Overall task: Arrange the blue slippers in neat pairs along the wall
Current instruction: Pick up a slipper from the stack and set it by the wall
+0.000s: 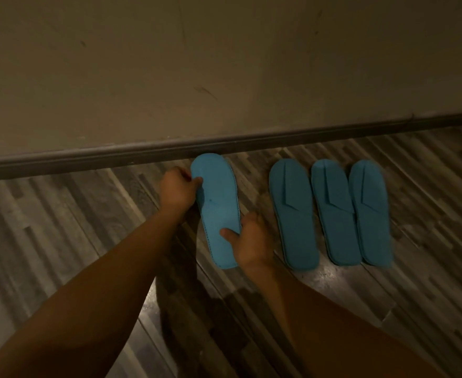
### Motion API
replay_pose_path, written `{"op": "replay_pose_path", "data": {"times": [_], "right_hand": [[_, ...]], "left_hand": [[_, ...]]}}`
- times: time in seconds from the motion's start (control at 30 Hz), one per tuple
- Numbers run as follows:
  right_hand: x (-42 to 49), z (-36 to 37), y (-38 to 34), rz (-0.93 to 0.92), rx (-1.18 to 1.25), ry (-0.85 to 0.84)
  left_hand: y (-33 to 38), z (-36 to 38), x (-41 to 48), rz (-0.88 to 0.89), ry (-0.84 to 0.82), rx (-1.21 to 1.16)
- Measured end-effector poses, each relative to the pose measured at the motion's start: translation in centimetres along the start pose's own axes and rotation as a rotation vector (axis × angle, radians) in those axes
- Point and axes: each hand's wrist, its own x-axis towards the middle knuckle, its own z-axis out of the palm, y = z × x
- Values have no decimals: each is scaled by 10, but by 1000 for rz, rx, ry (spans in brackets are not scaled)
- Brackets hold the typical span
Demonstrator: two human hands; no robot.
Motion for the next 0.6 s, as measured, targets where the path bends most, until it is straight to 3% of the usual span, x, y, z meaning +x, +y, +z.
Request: {"op": "replay_pose_path", "data": {"times": [0.17,0.27,0.37,0.5,0.6], "right_hand": [[-4,-3,11,-59,31,13],[-10,-15,34,-247,73,-56],[-10,-24,58,-491,-125,-114],[-1,-21,72,-616,-350,-160],[4,-16,74,-608,-393,-164]], "left_hand": [[-8,-1,-15,123,10,83],[-21,-9,-42,409,31,243],[-41,-15,-67,684,-118,436],[-62,-10,-84,739,-334,724],[-67,-7,-85,731,-383,789]]}}
